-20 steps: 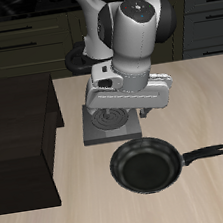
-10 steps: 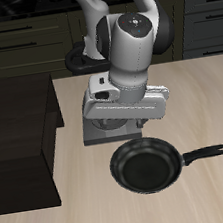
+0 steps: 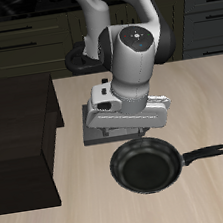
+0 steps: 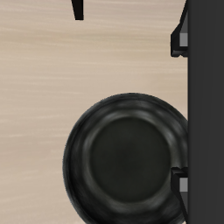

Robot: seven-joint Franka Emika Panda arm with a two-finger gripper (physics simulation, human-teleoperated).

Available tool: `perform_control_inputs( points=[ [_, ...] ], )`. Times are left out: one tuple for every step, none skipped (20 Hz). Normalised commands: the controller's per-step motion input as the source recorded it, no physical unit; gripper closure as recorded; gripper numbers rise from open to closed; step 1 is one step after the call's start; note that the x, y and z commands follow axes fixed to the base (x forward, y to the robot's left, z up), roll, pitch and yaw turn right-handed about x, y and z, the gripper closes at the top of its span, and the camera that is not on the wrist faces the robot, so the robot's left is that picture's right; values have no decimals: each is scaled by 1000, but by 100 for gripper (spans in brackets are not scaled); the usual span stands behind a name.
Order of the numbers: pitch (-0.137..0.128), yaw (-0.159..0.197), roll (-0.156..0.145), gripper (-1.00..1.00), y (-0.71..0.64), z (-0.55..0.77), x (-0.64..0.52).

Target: Place the frypan on the flat stove and turn on the stove

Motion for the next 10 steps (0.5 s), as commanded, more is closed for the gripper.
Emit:
perform_control_inputs(
  points=[
    [7,17,9,-100,-28,-471,7],
    [0,0,0,-100,42,1,89],
    [70,-74,-32,-100,-54,-384,30],
    [17,50,26,-100,-25,-333,0],
    [32,9,-29,-100,-142,-421,62],
    [51,-63,1,-100,-85,-331,41],
    [11,15,6,-100,-80,-288,-63],
    [15,-17,-8,-100,-39,-288,-13],
    [6,6,20,-100,12,-270,-20],
    [-9,-5,-1,-100,-12,-240,-45]
  ],
)
